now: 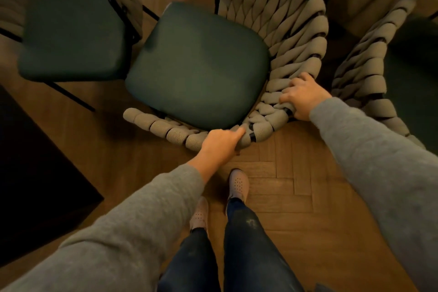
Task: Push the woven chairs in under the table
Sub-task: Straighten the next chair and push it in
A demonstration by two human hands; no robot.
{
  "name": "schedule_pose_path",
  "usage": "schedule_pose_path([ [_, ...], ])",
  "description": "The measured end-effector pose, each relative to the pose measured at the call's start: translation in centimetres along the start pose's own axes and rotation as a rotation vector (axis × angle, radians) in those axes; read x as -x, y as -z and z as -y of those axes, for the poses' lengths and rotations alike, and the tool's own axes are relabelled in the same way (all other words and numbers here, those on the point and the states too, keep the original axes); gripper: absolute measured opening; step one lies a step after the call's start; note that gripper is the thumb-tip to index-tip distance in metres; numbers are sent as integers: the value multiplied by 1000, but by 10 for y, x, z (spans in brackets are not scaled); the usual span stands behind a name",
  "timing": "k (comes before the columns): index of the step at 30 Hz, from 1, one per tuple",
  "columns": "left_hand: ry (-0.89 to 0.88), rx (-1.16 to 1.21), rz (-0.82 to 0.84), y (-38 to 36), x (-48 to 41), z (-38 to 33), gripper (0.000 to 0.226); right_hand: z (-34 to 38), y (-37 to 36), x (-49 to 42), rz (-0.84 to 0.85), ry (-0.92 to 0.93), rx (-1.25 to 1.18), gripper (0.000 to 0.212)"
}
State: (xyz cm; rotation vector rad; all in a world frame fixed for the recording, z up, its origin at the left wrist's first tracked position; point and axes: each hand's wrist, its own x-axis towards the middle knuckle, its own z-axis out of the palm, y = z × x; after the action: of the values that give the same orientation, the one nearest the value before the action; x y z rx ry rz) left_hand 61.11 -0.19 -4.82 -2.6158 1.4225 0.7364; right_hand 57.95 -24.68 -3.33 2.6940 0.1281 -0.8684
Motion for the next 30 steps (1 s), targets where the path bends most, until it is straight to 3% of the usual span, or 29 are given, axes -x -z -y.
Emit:
schedule_pose_path([
  [5,-69,-10,55,-13,47,22,41,55,2,29,23,-12,-85,43],
  [19,-243,-237,186,-63,178,100,52,210,16,87,77,145,-211,38],
  [23,-251,-258,188,-71,204,122,54,218,18,88,51,221,-228,64],
  [26,-227,-245,160,-77,212,129,53,193,12,82,50,89,-173,86],
  [30,-151,-161,82,-83,214,119,59,180,10,76,159,-13,-47,69],
])
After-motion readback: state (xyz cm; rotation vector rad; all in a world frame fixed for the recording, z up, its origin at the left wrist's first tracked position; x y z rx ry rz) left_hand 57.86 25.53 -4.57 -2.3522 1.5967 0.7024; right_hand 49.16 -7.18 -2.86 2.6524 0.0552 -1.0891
